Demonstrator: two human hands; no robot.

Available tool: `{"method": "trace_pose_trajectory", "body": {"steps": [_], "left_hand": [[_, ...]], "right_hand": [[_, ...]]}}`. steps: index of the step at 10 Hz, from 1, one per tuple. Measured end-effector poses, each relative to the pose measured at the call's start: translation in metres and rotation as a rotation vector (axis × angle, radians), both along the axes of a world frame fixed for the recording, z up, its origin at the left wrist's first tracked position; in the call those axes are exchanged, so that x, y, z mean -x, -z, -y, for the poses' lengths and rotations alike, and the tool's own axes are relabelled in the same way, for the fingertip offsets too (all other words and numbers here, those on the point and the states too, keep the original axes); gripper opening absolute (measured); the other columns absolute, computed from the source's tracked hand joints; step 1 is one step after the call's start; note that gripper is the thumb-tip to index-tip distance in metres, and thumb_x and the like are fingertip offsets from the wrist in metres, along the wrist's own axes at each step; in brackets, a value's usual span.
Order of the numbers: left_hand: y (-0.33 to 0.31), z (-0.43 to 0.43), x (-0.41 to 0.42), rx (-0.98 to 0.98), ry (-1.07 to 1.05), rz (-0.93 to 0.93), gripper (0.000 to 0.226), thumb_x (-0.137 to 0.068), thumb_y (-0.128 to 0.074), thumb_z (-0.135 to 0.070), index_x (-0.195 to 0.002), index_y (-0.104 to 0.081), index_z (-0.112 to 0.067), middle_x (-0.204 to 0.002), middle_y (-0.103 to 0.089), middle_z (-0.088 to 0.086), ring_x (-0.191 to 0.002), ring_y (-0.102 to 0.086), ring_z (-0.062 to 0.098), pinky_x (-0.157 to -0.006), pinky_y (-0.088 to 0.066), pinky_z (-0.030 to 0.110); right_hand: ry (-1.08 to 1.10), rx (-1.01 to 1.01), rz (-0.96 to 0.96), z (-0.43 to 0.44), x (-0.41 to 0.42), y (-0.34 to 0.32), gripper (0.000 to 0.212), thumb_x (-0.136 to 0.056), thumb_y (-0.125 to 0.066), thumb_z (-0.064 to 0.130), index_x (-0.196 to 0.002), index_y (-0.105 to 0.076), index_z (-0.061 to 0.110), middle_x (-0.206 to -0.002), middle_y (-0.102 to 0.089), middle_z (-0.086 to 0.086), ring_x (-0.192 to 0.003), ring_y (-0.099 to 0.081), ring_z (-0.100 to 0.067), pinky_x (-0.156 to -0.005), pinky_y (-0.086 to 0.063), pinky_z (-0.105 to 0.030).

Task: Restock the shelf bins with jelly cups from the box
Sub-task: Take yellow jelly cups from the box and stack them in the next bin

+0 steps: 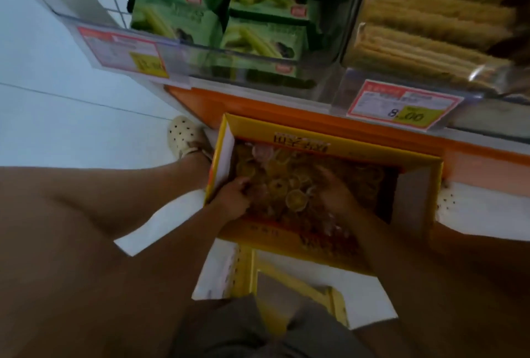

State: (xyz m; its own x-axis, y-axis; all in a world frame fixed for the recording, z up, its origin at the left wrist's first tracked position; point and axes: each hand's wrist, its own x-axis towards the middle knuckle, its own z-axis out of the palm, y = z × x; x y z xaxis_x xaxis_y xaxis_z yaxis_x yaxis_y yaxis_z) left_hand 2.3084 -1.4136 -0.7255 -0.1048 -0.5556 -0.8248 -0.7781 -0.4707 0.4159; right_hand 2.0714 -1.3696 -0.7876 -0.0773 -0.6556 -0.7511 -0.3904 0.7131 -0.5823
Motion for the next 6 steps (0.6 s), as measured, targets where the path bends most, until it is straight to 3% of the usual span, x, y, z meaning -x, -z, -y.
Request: {"method": "trace_pose_trajectory", "body": {"steps": [1, 2, 3, 4, 5, 6], "left_hand": [[0.006, -0.001, -0.002, 0.006, 0.031, 0.027, 0.047, -0.092, -0.059, -0.009, -0.138, -0.048, -0.008, -0.135, -0.056, 0.015, -0.123, -0.054, 0.029, -0.098, -0.041, 0.030], [0.010, -0.001, -0.002, -0.027, 0.020, 0.004, 0.053, -0.090, -0.063, -0.009, -0.141, -0.046, -0.009, -0.137, -0.054, 0.014, -0.125, -0.052, 0.029, -0.103, -0.040, 0.032], [0.011, -0.003, -0.003, -0.007, 0.021, 0.008, 0.050, -0.089, -0.065, -0.011, -0.136, -0.050, -0.008, -0.132, -0.058, 0.014, -0.121, -0.055, 0.030, -0.101, -0.043, 0.034], [0.012, -0.005, -0.001, 0.044, 0.029, 0.014, 0.044, -0.091, -0.061, -0.006, -0.134, -0.051, -0.005, -0.127, -0.059, 0.021, -0.118, -0.056, 0.035, -0.091, -0.048, 0.031], [0.010, -0.007, 0.004, 0.002, -0.202, -0.135, 0.040, -0.099, -0.043, -0.001, -0.138, -0.042, 0.007, -0.104, -0.058, 0.026, -0.097, -0.058, 0.038, -0.069, -0.049, 0.021], [0.010, -0.008, 0.002, 0.047, 0.058, -0.003, 0.048, -0.089, -0.061, -0.001, -0.136, -0.049, -0.004, -0.121, -0.062, 0.016, -0.109, -0.060, 0.031, -0.089, -0.047, 0.029]], "right_hand": [[-0.225, 0.149, -0.216, 0.018, 0.003, -0.003, 0.067, -0.080, -0.063, 0.020, -0.143, -0.042, 0.012, -0.146, -0.040, -0.017, -0.138, -0.035, -0.035, -0.117, -0.024, -0.043], [-0.296, 0.086, -0.374, 0.024, 0.005, -0.007, 0.077, -0.084, -0.070, 0.025, -0.149, -0.030, 0.022, -0.155, -0.024, -0.013, -0.143, -0.019, -0.037, -0.118, -0.013, -0.041], [-0.220, 0.113, -0.376, 0.017, 0.006, -0.001, 0.078, -0.085, -0.071, 0.016, -0.150, -0.028, 0.018, -0.158, -0.011, -0.014, -0.143, -0.019, -0.036, -0.113, -0.023, -0.038], [0.012, 0.052, -0.359, 0.015, 0.004, 0.007, 0.071, -0.082, -0.074, 0.019, -0.143, -0.038, 0.011, -0.154, -0.014, -0.019, -0.138, -0.028, -0.038, -0.108, -0.033, -0.041], [0.220, 0.026, -0.305, 0.016, 0.006, 0.015, 0.083, -0.078, -0.077, 0.034, -0.142, -0.031, 0.009, -0.146, -0.033, -0.015, -0.129, -0.042, -0.037, -0.104, -0.039, -0.046], [0.353, -0.005, -0.195, 0.013, 0.004, 0.019, 0.089, -0.081, -0.076, 0.026, -0.148, -0.019, 0.012, -0.140, -0.042, -0.009, -0.125, -0.045, -0.026, -0.103, -0.038, -0.039]]}}
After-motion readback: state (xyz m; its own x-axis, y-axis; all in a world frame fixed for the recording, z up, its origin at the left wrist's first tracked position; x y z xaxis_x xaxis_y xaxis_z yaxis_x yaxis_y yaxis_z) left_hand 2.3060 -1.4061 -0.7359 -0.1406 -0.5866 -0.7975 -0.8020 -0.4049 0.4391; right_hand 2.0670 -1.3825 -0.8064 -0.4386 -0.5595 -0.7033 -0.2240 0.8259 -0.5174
